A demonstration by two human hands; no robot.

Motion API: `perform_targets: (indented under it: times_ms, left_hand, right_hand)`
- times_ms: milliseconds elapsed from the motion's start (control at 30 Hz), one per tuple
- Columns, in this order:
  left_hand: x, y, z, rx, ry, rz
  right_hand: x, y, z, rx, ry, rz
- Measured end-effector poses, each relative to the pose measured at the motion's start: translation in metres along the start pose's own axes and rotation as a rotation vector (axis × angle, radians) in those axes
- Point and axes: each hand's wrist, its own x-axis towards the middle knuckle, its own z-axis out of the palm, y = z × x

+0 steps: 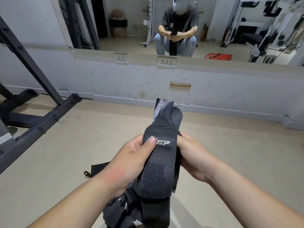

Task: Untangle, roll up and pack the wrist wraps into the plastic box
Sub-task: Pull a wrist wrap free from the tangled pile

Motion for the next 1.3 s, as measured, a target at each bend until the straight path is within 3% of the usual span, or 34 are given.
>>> perform_targets:
  times_ms: [300, 1067, 1167, 1300]
  left_hand:
    - [0.001, -0.011, 0.007, 0.027, 0.013, -0.053]
    - [0.000, -0.006, 0.008, 0.037, 0.032, -0.073]
    - [-0.002, 0.004, 0.006, -0.004, 0.158, 0.000]
    - [0.007, 0.010, -0.008, 0.085, 0.423, 0.058]
  right_hand:
    - [0.005, 0.002, 0.000, 0.193, 0.031, 0.091]
    - [0.004, 0.000, 0.002, 0.112, 0.121, 0.071]
    - [0.006, -0.001, -0.001, 0.077, 0.111, 0.061]
    - [0.013, 0.006, -0.009, 0.049, 0.239, 0.110]
